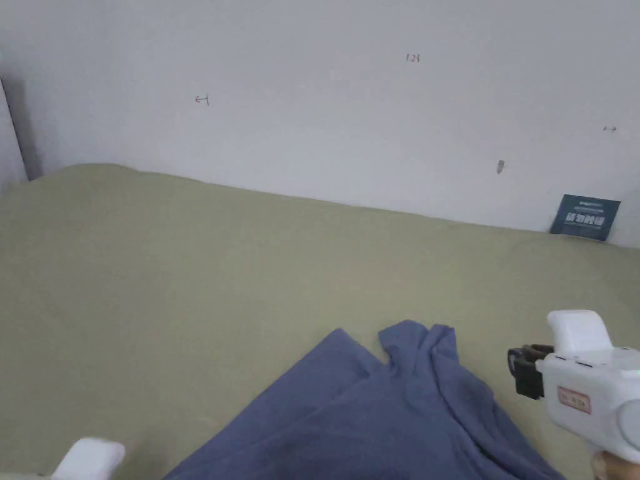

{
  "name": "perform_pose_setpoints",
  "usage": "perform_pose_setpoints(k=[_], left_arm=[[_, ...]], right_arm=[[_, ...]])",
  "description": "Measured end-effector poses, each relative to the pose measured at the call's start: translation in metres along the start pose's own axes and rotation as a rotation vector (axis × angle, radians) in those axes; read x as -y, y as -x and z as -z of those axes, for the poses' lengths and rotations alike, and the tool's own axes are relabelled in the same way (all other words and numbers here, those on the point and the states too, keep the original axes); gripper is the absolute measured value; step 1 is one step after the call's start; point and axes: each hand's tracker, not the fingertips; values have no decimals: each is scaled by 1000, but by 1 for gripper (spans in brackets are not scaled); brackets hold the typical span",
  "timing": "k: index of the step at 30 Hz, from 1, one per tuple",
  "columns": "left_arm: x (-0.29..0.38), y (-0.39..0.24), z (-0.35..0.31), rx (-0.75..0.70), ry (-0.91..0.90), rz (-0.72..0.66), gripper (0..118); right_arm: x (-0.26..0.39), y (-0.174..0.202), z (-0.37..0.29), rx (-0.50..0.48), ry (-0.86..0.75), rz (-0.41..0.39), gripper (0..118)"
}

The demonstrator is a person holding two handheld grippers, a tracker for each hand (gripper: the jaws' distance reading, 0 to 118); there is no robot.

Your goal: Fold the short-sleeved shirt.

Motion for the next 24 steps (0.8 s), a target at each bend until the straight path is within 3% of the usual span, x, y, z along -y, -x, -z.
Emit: perform_pose_setpoints(k=[3, 4, 5, 7, 8, 11, 17, 18, 19, 20, 21, 24], left_arm=[[2, -2, 1, -6, 7, -4, 8], [1, -6, 1, -15, 4, -6, 8], [1, -7, 1, -12, 6, -9, 8], [2, -9, 3, -14, 7, -21, 8], [1, -7, 4, -8, 11, -34, 8], [2, -8, 6, -5, 16, -58, 9], [3, 5, 11, 11, 13, -87, 8], [3, 6, 11, 13, 12, -90, 8], [3, 7, 11, 17, 11, -95, 8], [4, 10, 13, 20, 11, -101, 9], [4, 12, 14, 21, 11, -107, 9], [3, 11, 14, 8, 13, -93, 9]], right_arm=[[-30, -15, 59, 35, 121, 9, 1], [-37, -19, 82, 2, 171, -4, 4], [-42, -21, 102, -24, 210, 1, 18], [-47, -22, 144, -43, 318, 9, 96], [-47, -21, 164, -42, 381, 3, 115], [-38, -16, 203, -41, 406, 13, 103], [-20, 4, 237, -52, 489, -114, 102], [-19, 7, 235, -26, 482, -125, 93], [-20, 8, 233, 3, 484, -133, 67], [-21, 6, 228, -28, 472, -117, 28], [-22, 9, 220, -47, 421, -105, 6], [-32, 11, 197, -40, 367, -140, 6]])
